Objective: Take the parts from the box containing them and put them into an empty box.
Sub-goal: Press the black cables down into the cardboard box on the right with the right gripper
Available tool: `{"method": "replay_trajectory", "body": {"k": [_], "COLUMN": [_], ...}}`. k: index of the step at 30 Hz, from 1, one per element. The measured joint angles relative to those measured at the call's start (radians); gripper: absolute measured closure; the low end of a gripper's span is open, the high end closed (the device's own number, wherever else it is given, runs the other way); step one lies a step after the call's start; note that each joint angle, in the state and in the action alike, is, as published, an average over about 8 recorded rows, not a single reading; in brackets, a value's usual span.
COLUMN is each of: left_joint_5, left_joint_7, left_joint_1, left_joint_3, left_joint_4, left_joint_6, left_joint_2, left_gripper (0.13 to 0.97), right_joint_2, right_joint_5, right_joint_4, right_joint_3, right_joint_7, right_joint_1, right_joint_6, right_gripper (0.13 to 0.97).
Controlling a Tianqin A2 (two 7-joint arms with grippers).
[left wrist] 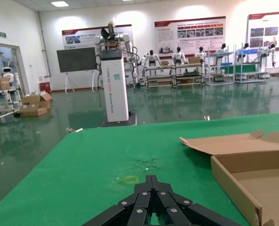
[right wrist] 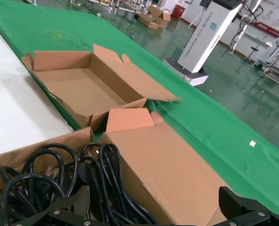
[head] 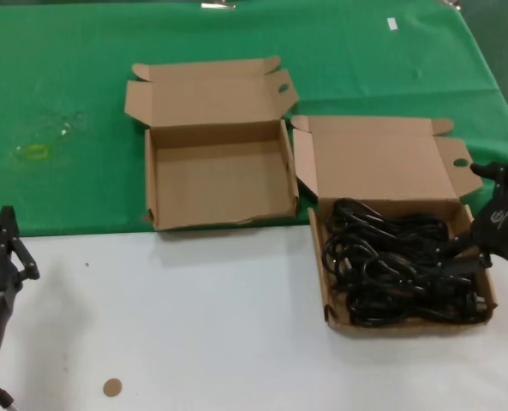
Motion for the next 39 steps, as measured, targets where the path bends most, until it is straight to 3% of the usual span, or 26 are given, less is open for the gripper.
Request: {"method": "replay_trajectory", "body": {"k": [18, 39], "left_joint_5": [0.000, 0.000], "left_joint_7": [0.000, 0.000], "left_joint_1": [0.000, 0.000], "left_joint_3": [0.000, 0.000], "left_joint_4": [0.000, 0.000], "left_joint_6": [0.000, 0.000], "left_joint_2": [0.000, 0.000], "left_gripper": [0.953, 0.953], "right_joint_2": [0.019, -0.042], "right_joint_5": [-0.028, -0.060], "right_joint_4": [0.141, 0.113], "right_joint_3": [0.120, 0.120], "right_joint_7": [-0.013, -0.114], "right_joint_1": [-0.164, -0.183], "right_joint_6": [-0.047, -0.182], "right_gripper": [0.129, 0.135]}}
